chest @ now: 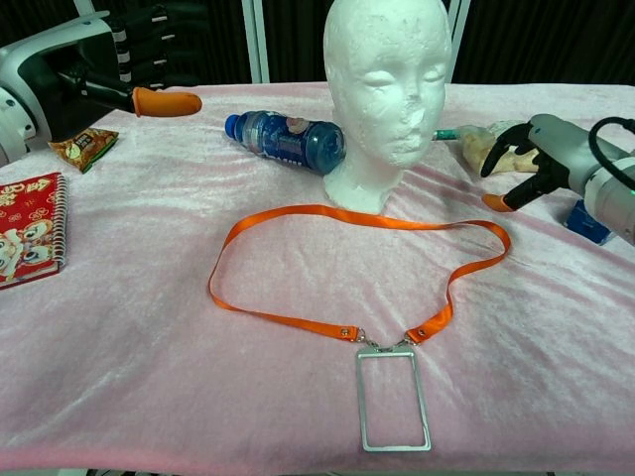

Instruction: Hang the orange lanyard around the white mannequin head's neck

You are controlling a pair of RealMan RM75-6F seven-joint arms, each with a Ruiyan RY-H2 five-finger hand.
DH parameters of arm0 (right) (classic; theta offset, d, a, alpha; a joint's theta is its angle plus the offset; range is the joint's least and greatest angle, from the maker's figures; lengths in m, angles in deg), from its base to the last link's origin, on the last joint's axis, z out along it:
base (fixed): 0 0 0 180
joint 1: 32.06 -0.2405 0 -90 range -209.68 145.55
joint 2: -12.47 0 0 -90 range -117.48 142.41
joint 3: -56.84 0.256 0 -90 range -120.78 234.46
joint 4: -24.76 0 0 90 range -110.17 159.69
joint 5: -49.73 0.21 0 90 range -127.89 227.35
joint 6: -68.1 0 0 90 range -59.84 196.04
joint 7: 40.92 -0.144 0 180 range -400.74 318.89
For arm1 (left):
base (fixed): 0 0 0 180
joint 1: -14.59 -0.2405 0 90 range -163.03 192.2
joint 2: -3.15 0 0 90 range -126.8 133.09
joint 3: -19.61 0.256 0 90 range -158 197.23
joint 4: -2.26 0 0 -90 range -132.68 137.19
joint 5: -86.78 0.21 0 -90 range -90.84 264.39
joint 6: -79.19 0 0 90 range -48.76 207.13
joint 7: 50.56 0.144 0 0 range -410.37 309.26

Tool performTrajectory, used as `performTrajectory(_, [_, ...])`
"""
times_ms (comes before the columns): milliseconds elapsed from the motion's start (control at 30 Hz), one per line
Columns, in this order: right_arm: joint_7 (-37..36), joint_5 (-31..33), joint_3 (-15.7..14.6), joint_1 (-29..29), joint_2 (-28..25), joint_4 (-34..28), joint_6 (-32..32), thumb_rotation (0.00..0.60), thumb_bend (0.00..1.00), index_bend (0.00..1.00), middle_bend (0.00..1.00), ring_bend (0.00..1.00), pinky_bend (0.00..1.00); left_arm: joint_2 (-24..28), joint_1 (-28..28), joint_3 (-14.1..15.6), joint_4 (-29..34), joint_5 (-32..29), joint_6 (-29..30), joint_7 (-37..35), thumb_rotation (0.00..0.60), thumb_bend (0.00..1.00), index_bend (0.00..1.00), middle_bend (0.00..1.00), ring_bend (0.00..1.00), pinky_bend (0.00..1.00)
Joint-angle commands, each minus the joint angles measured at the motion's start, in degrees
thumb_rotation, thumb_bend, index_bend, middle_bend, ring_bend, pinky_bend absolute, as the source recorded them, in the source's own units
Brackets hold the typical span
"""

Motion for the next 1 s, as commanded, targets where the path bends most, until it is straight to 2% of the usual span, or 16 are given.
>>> performTrajectory(33, [1.71,0.88,0.55,-0.9,1.68,2.32,0.6,0.6,0.24,0.49,0.11,0.14,0.14,0.23,-0.14,-0.11,-0.09,-0.14,0.03,0.22,0.6,0.15,0.08,0.0,0.0,0.1])
performTrajectory(1000, [4.23,1.22,0.01,0.01,6.41,10.92,5.01,0.6,0.24,0.56,0.1,0.14,0.14,-0.9,-0.64,0.29,-3.03,0.05,-0.49,0.57,0.6,0.15,0.08,0.0,0.0,0.1])
